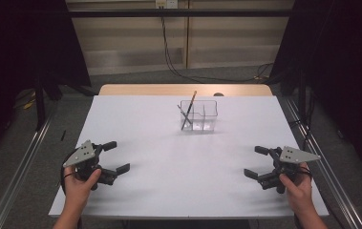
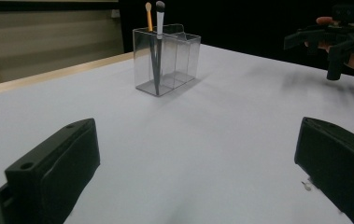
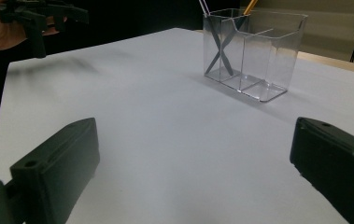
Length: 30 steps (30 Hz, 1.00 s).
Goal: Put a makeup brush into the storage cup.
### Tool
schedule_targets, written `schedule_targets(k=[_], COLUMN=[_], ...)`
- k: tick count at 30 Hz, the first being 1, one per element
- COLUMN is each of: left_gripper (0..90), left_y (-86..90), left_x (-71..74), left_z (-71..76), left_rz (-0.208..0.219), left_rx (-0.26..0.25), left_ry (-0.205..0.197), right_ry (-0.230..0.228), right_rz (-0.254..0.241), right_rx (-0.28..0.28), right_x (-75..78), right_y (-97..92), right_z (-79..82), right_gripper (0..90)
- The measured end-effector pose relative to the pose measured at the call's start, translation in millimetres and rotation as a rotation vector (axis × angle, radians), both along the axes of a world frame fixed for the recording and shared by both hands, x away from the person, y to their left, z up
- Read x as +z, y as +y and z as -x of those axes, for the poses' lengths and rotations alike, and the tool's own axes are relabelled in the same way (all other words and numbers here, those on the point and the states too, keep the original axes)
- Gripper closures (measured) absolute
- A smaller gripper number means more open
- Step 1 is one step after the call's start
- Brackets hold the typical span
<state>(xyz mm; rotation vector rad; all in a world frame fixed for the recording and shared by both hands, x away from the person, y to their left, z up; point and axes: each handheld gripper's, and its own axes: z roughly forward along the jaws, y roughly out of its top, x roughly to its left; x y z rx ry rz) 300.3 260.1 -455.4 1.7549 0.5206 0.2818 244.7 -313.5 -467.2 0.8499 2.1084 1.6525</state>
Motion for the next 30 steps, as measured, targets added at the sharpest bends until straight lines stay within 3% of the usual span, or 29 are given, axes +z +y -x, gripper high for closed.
schedule_targets(k=[17,30], left_gripper=[0.1,0.1], left_y=[6.9,8.2], left_x=[-4.3,-7.4], left_z=[2.7,4.4], left_rz=[0.014,-0.007], left_rx=[0.020,0.016], left_ry=[0.002,0.001], right_ry=[-0.002,-0.005], right_rz=[0.002,0.004], right_rx=[0.000,-0.002], right_x=[0.0,0.6], right_y=[-0.4,-0.9], right_z=[-0.6,-0.8], right_gripper=[1.1,1.1])
